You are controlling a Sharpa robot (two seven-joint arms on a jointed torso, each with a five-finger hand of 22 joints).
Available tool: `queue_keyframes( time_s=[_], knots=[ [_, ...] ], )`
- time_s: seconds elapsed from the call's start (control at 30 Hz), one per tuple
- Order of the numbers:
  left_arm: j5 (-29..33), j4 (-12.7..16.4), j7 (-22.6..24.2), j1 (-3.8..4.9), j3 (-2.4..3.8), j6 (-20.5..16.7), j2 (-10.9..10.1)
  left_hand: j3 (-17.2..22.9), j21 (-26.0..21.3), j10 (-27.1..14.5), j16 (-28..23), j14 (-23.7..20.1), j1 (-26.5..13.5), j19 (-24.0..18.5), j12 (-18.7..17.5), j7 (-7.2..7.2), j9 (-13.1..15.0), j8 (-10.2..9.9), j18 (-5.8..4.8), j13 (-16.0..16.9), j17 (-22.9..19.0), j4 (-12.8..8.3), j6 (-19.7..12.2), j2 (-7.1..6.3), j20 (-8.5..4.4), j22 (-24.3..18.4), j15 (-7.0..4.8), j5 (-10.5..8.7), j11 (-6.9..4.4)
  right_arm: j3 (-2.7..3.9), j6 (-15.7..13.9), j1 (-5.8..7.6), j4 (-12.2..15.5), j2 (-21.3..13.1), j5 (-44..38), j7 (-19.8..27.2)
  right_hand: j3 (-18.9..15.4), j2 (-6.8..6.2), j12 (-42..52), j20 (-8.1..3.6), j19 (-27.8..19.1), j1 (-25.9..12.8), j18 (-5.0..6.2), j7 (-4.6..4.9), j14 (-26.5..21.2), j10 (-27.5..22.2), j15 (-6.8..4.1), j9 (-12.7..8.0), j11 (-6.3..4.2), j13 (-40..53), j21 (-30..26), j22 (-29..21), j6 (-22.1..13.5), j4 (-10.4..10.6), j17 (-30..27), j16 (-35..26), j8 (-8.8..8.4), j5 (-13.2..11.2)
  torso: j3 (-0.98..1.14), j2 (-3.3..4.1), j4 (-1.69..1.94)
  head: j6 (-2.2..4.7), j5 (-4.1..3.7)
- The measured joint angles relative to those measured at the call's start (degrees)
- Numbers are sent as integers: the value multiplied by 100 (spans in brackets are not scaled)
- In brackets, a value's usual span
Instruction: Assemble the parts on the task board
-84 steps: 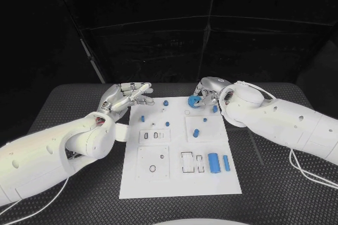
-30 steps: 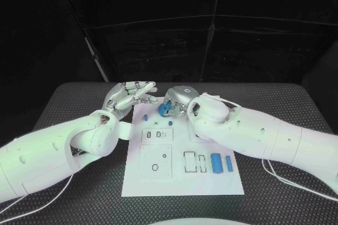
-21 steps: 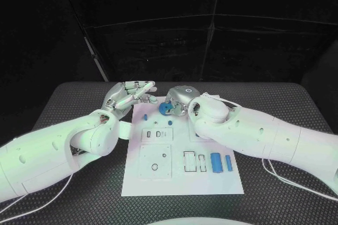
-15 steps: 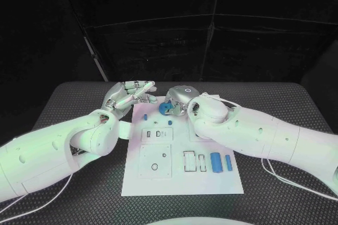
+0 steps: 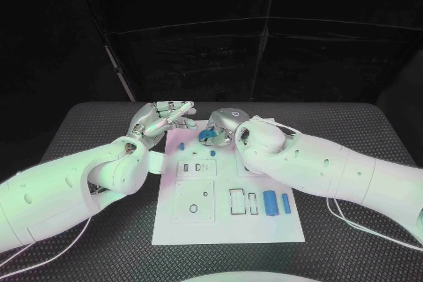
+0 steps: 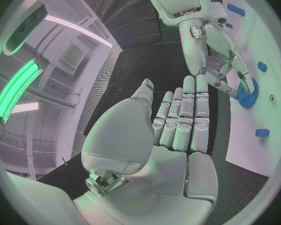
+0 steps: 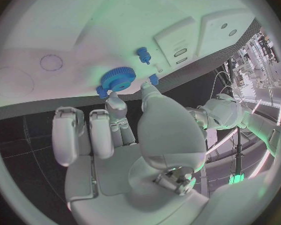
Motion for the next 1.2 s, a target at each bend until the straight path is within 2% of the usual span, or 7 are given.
queue_keyframes(
  time_s=[0.1,0.23,0.37,0.67,0.83,1.0,1.2],
  knots=[
    [0,-6,-4,0,0,1,0,0,0,0,0,0,0,0,0,0,0,0,0,0,0,0,0,0,0,0,0,0,0,9,67,8,-1,0,70,9,-170,148,111,20,20,-206,0,1,0,45,0,2,-27,116,0,0,48,14,0,35,23,147,-1,0,0,-2,-3],
    [0,-8,-8,0,0,1,0,0,0,0,0,0,0,0,0,0,0,0,0,0,0,0,0,0,0,0,0,0,0,13,103,19,-13,2,148,11,-249,217,166,19,20,-286,0,2,0,86,0,2,-28,177,0,0,49,13,-1,38,22,187,0,0,0,-2,-8],
    [0,-8,-11,0,0,3,0,0,0,0,0,0,0,0,0,0,0,0,0,1,0,0,0,0,0,0,0,0,0,8,15,17,16,-53,197,2,-297,347,253,19,20,-152,0,10,0,128,0,10,-28,267,6,0,57,-35,-1,38,27,346,1,0,1,14,-11],
    [0,-65,-16,0,-1,14,-31,0,0,0,0,0,0,0,0,0,0,0,0,1,12,0,0,0,0,0,0,0,0,2,-798,-7,555,-647,334,39,-382,281,284,19,20,184,0,14,0,148,0,-13,-7,339,24,0,54,-90,-1,61,0,409,15,-7,-25,70,-5],
    [0,-137,-18,0,-1,20,-47,0,0,0,0,0,0,0,0,0,0,0,0,1,12,0,0,0,0,0,0,0,0,17,-1185,-6,1011,-1288,553,233,-459,215,322,39,39,641,1,13,0,148,0,-13,-7,372,24,0,22,-239,-1,61,-22,320,31,-24,-62,96,-16],
    [0,-184,-18,-1,-1,39,-47,14,0,0,0,0,0,0,-23,0,0,0,0,1,12,-14,0,0,0,0,0,0,0,111,-1233,-5,1100,-1880,1051,649,-362,95,280,2,-124,1300,1,-37,0,164,0,-4,-32,330,-71,0,72,-602,-2,-12,-22,63,44,-46,-97,112,-76],
    [0,-236,-12,-2,-1,81,-9,16,0,0,-22,0,22,0,-34,0,0,0,0,-3,19,-16,0,22,0,0,0,0,0,152,-1020,-3,940,-2511,2060,1541,-340,-44,92,13,-295,1591,0,21,0,-10,0,-32,-39,169,-179,3,-40,-781,-2,38,-52,264,69,-77,-152,122,-153]
  ],
)
